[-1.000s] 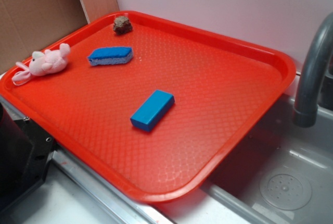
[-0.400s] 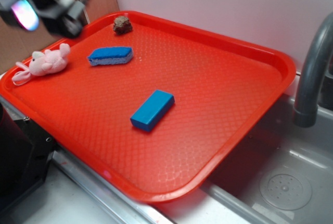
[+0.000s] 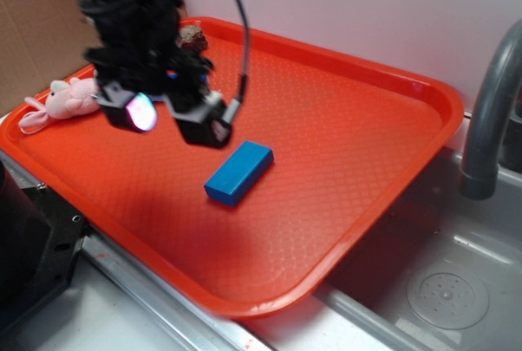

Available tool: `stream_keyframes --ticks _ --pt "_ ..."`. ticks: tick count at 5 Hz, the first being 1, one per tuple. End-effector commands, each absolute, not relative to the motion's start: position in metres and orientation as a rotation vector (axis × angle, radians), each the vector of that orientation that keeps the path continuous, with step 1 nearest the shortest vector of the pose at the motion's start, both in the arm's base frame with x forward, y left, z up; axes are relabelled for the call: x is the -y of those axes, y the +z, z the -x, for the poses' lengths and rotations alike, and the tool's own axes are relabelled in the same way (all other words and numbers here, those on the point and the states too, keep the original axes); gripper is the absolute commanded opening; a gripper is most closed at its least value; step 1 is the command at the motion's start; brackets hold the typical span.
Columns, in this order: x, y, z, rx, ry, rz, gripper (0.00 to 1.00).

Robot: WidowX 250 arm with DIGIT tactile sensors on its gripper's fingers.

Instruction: Grab the blue block.

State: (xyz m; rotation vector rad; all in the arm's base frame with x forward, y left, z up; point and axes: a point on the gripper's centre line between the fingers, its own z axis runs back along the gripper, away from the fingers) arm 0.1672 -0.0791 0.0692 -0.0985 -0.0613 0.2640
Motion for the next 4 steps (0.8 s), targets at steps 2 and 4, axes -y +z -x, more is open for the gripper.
stream_keyframes --ticks 2,4 --pt "0.100 0.007 -0.207 -0.027 0.187 0.006 1.00" --pt "0.090 0.036 -0.199 -0.010 0.189 -0.012 0.00"
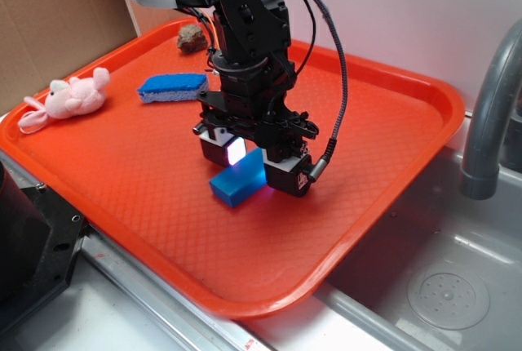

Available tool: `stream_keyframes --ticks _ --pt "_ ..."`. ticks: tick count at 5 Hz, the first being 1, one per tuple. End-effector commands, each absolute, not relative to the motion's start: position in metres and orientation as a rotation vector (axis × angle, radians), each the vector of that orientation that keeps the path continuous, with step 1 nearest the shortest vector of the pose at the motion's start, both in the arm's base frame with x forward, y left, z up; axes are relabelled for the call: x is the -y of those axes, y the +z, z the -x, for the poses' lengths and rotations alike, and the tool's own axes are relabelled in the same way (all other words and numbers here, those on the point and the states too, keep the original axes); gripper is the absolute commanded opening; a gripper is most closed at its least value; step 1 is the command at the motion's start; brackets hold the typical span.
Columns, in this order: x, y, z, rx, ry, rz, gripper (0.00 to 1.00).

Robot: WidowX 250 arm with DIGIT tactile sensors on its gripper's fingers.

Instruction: Grab the blue block.

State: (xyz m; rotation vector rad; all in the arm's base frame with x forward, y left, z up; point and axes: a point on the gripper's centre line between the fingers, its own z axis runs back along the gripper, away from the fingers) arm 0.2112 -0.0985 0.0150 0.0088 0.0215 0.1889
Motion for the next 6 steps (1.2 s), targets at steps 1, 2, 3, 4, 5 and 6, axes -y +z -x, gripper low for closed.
stream_keyframes --ticks 1,2,3,4,5,6 --pt "0.059 0.084 -0.191 0.052 0.188 0.052 0.00" --pt "0.029 0.134 -0.177 0.053 0.135 0.060 0.00" --pt "0.007 0.166 -0.168 0.049 0.137 0.044 0.00" --pt "-0.018 0.189 -0.174 0.054 0.150 0.005 0.00" --pt "-0.031 0.205 -0.181 0.091 0.145 -0.038 0.00" --pt "-0.033 0.211 -0.188 0.095 0.158 -0.081 0.00"
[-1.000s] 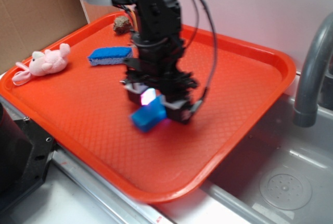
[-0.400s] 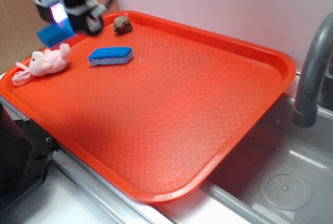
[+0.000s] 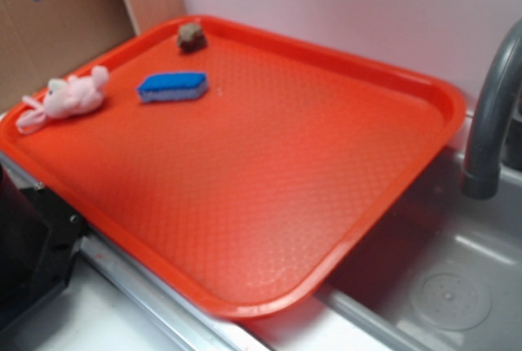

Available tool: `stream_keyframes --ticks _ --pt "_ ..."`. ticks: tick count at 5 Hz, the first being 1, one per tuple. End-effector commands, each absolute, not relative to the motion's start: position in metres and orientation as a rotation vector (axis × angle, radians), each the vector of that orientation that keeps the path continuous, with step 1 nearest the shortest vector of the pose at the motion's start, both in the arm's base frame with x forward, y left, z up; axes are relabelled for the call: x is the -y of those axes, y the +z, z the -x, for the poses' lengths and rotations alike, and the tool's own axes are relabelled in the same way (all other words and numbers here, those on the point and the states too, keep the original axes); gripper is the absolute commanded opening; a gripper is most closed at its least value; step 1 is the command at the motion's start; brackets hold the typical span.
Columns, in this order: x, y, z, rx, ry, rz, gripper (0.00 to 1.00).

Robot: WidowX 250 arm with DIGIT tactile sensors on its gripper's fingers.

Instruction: Grab the blue block.

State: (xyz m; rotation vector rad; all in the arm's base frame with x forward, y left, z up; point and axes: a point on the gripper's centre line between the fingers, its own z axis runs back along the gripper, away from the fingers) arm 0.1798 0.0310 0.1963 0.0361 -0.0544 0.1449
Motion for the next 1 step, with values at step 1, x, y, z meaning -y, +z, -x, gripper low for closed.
stream_keyframes --ticks 1 --pt "-0.0288 0.2048 -0.1880 0.078 0.162 -0.100 0.00"
